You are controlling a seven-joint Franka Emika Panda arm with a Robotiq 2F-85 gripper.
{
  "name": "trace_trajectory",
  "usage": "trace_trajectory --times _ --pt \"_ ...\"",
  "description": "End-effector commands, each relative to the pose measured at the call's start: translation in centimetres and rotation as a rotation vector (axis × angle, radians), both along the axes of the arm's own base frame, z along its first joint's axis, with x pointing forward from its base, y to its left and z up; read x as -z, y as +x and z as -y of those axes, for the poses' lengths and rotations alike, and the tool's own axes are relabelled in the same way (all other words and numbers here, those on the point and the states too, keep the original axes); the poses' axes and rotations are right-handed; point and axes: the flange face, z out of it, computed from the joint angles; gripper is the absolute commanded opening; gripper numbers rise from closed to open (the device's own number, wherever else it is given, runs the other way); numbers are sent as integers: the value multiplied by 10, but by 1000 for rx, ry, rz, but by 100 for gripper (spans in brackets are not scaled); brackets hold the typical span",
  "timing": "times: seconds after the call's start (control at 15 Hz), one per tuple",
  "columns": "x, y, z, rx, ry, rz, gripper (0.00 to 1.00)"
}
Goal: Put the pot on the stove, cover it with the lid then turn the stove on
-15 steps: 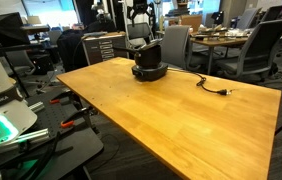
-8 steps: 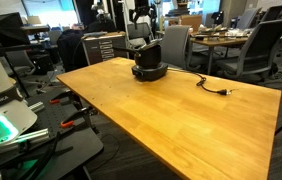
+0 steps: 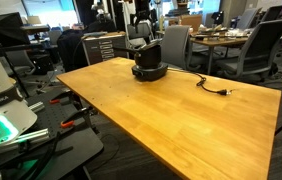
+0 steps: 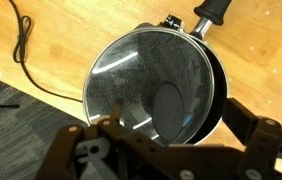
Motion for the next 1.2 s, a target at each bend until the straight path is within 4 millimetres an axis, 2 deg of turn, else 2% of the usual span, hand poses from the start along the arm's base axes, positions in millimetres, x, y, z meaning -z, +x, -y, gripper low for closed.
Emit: trace_trajectory --times 0.0,0.53,0.6,0.67,1.13 --pt "-1 -2 0 -25 -33 -10 100" --pt "28 5 -16 -63 -76 -33 100" --pt "32 5 -18 -68 -72 -38 75" --pt "34 5 -20 -72 -67 -46 74" --pt "33 8 -16 -69 -54 -53 20"
